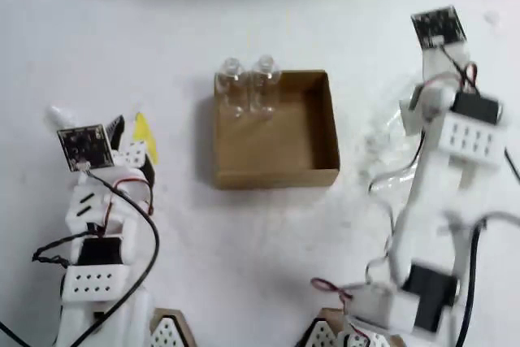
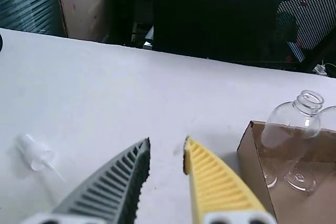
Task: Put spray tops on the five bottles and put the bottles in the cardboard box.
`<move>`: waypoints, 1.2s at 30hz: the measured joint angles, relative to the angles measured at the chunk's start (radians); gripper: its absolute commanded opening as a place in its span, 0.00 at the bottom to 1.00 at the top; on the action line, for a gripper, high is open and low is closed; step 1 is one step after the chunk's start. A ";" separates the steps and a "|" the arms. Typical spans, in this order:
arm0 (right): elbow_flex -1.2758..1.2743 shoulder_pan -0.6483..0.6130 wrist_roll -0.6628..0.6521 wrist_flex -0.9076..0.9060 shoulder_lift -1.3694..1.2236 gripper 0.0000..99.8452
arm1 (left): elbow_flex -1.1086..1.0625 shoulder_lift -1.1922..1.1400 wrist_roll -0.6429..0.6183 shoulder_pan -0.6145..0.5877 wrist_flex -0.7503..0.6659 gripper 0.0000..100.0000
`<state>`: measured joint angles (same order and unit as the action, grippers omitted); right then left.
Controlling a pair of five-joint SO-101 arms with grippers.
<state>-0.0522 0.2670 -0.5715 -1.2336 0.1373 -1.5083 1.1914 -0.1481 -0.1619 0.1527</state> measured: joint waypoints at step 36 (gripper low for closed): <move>0.913 -0.023 -0.870 -0.173 -1.026 0.30 | -0.023 0.000 0.008 0.006 -0.072 0.10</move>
<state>0.8608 0.2440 -1.4415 -1.4070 -0.8892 -1.5313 1.1914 -0.1404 -0.1557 0.0806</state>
